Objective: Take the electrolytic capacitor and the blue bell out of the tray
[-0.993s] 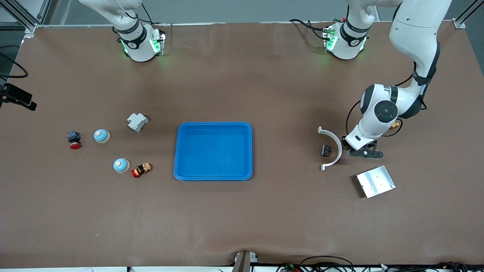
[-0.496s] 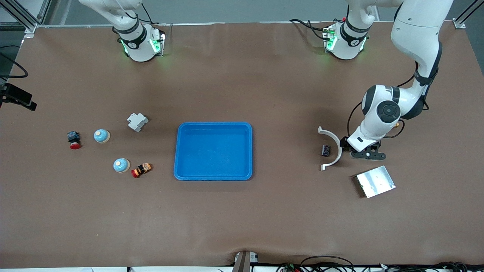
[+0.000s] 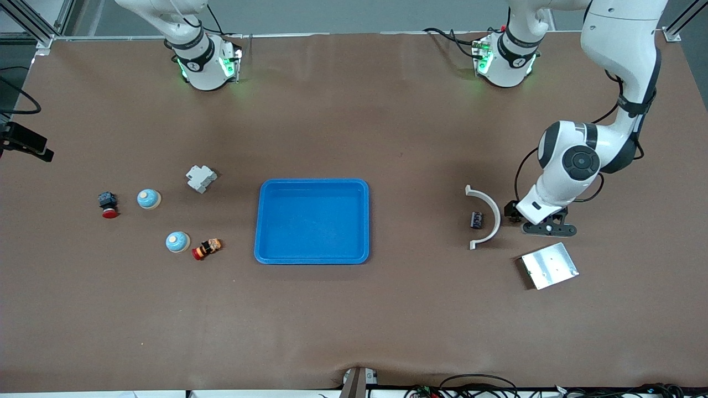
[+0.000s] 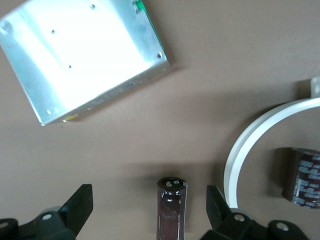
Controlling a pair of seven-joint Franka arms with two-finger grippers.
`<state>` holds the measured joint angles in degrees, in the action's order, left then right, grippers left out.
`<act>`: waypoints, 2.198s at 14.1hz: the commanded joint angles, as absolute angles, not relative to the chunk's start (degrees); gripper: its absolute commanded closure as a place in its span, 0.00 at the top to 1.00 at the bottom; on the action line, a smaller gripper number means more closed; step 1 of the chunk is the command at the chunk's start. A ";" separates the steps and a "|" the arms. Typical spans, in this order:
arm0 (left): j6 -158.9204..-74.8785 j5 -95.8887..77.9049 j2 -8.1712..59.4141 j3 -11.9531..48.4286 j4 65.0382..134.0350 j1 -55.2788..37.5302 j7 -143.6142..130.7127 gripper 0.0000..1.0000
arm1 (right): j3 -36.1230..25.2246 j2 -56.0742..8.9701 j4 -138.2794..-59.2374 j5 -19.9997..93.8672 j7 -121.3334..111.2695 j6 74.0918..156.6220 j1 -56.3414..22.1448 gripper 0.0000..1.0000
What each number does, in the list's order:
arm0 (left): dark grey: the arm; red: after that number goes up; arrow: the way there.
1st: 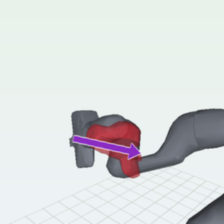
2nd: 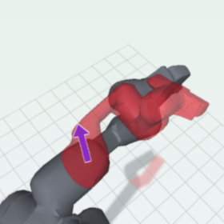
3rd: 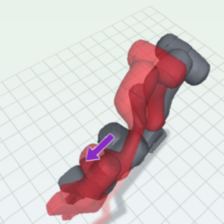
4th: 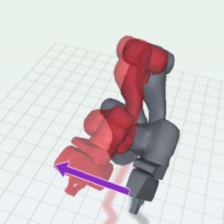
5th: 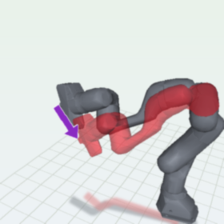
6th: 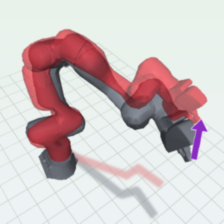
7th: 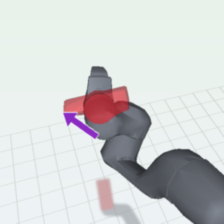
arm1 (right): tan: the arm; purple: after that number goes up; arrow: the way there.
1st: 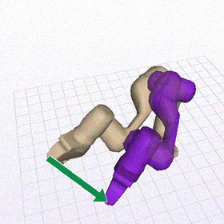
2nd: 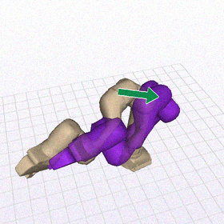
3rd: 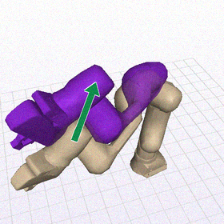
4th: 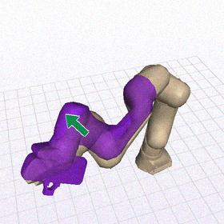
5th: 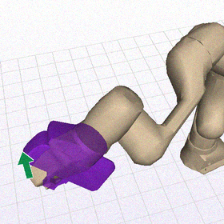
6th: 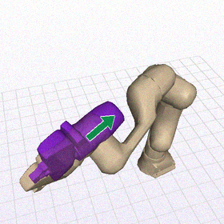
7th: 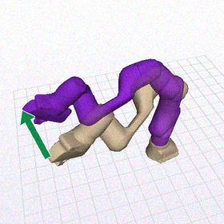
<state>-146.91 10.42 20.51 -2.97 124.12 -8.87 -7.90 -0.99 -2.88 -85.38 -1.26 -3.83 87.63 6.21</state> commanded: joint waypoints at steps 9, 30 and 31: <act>-125.44 -0.52 19.60 0.53 105.92 -8.35 -7.56 1.00 | -0.44 -3.16 -84.64 -0.44 -4.48 87.45 7.12 1.00; -104.33 -0.53 9.41 -0.18 87.54 -3.52 -2.02 1.00 | -0.53 -3.16 -84.64 -0.35 -4.48 87.36 7.21 1.00; -103.46 -0.61 9.23 -0.18 86.41 -3.60 -2.11 1.00 | -0.53 -3.16 -84.64 -0.35 -4.48 87.36 7.21 1.00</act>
